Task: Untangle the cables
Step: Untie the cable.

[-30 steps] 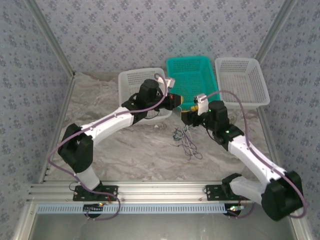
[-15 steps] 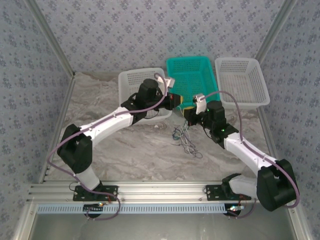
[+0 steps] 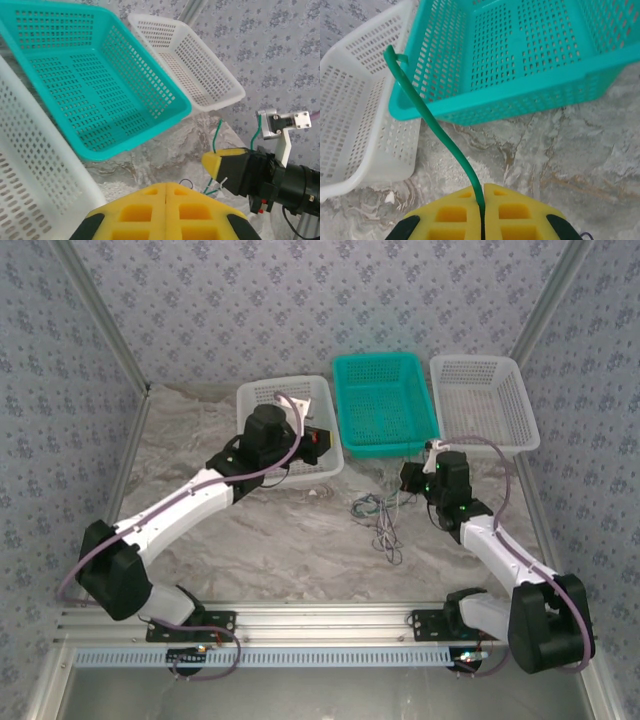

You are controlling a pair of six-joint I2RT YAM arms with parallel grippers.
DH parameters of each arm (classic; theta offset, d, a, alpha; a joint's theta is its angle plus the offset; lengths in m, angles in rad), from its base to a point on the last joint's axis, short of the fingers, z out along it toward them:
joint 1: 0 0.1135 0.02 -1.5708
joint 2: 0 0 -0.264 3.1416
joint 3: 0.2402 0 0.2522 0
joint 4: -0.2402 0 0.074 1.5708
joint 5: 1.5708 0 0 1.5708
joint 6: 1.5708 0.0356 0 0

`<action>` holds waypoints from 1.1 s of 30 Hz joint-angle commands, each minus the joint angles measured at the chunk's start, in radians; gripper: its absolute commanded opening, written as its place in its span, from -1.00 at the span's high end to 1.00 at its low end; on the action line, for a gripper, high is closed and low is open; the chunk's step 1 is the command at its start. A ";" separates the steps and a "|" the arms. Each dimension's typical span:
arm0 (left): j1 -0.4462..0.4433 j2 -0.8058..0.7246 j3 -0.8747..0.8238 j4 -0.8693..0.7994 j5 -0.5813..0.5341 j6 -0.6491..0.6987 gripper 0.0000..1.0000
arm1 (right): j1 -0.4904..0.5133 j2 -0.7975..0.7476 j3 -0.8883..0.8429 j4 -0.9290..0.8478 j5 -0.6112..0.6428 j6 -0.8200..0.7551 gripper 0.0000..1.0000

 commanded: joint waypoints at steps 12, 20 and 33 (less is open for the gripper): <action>-0.029 0.225 -0.065 0.531 0.320 -0.456 0.22 | 0.042 -0.150 -0.017 0.166 -0.245 -0.033 1.00; -0.096 0.236 -0.046 0.509 0.387 -0.344 0.21 | 0.049 -0.142 0.038 0.130 -0.240 -0.021 1.00; -0.151 0.295 0.014 0.449 0.353 -0.197 0.24 | 0.053 -0.124 0.055 0.118 -0.243 -0.006 1.00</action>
